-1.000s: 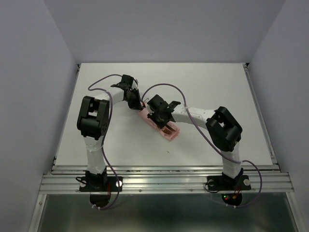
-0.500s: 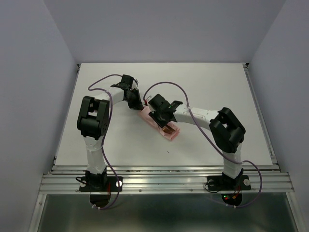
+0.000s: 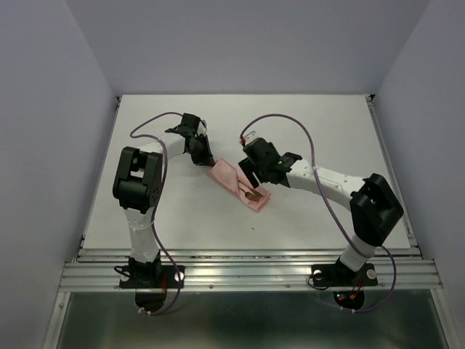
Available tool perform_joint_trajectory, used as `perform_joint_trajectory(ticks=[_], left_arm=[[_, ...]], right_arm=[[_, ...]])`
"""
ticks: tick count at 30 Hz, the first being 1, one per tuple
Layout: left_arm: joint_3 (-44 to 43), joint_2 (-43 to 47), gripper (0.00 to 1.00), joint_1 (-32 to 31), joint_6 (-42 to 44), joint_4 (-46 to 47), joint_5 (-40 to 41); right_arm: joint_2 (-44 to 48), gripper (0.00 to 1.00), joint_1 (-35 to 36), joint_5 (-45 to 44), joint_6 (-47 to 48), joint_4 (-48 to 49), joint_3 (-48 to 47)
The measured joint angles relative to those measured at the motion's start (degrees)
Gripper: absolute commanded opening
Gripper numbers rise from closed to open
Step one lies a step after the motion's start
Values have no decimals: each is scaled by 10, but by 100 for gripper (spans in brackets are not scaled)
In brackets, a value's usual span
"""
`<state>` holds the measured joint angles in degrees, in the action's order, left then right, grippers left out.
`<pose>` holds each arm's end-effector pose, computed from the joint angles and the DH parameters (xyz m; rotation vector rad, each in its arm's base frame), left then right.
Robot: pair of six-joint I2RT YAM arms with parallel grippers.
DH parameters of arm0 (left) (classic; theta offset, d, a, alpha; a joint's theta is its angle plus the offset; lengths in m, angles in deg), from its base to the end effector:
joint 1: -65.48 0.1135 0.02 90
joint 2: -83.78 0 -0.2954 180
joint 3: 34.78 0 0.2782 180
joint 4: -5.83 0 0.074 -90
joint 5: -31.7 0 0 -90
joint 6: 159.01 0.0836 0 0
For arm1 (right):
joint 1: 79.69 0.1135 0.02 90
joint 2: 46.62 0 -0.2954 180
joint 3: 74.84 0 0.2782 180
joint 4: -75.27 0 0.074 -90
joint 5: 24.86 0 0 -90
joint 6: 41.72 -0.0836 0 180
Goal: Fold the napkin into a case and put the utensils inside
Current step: Reset both arms
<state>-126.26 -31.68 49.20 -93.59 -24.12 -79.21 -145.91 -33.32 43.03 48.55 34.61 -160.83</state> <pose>0.4627 -0.1662 0.1442 -0.0321 2.5837 -0.7391 0.3178 0.2877 0.2186 -0.8156 2.2800 -0.1267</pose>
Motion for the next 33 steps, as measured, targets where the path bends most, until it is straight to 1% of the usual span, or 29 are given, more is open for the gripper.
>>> perform_joint_trajectory(ticks=[1,4,7,10,12,13,16,18,22,23,25,26,29,30,31,33], left_arm=[[5,7,11,0,-1,2,2],[14,26,12,0,-3,1,8],[15,50,13,0,-2,5,9],[15,84,21,0,4,5,15],[15,105,25,0,9,5,22],[15,120,31,0,12,3,30],[16,157,40,0,26,1,42],[28,189,43,0,38,-1,43],[62,263,44,1,50,-8,45],[72,283,46,2,50,-11,47],[89,314,54,2,48,-10,58],[101,329,61,2,45,-11,64],[153,384,75,2,35,5,71],[166,398,76,2,29,9,71],[190,425,80,2,21,18,70],[213,454,81,2,10,26,70]], right_arm=[[18,99,-12,-22,-16,10,21],[66,100,-54,-85,-57,30,69],[110,100,-112,-130,-117,45,99],[160,100,-175,-149,-188,58,130],[187,100,-202,-160,-223,61,146],[202,100,-210,-170,-246,63,156],[231,100,-216,-188,-287,68,180],[247,100,-223,-195,-311,67,197],[268,100,-242,-207,-363,63,214],[271,100,-244,-211,-371,63,217],[277,100,-245,-220,-389,57,219],[279,100,-245,-225,-398,55,219],[280,100,-245,-241,-420,50,219],[280,100,-246,-246,-426,48,219],[280,100,-245,-252,-434,43,220],[280,100,-245,-260,-443,41,224]])
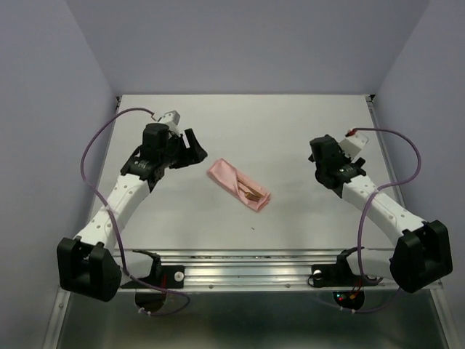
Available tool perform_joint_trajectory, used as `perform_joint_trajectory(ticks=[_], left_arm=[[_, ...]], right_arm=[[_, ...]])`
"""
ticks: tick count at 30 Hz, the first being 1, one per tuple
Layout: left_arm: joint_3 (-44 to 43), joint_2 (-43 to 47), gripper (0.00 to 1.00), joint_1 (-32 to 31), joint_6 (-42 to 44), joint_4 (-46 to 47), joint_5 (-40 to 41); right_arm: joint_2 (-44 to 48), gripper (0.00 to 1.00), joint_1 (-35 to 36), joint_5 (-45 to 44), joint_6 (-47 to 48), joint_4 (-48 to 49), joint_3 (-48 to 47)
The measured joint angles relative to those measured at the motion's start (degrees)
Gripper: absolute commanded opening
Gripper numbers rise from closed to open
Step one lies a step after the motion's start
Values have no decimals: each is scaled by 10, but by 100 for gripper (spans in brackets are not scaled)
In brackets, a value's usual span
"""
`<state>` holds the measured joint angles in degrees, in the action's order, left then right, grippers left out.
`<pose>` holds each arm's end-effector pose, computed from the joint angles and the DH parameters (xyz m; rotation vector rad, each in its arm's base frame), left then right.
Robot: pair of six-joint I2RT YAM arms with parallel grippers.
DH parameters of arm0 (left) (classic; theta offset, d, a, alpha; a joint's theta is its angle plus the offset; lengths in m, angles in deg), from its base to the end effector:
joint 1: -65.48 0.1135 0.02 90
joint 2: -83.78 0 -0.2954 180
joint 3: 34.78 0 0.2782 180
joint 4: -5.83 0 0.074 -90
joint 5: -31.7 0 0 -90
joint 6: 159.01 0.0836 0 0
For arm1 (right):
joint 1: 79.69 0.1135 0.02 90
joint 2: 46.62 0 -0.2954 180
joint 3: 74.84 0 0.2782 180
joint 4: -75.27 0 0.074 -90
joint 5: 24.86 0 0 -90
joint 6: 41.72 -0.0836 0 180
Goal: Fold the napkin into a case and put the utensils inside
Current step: Reset both arms
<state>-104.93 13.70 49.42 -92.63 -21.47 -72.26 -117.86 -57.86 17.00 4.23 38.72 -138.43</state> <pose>0.3168 -0.1122 0.3206 0.0180 2.0999 -0.6748 0.2959 0.0514 0.2657 0.7677 1.9199 -0.2950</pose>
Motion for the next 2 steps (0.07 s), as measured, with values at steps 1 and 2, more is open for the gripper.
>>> perform_joint_trajectory(ticks=[1,2], left_arm=[[9,10,81,0,-5,5,0],[17,21,82,0,-13,7,1]], right_arm=[[0,100,0,-3,-5,-1,3],[0,100,0,-6,-11,-4,7]])
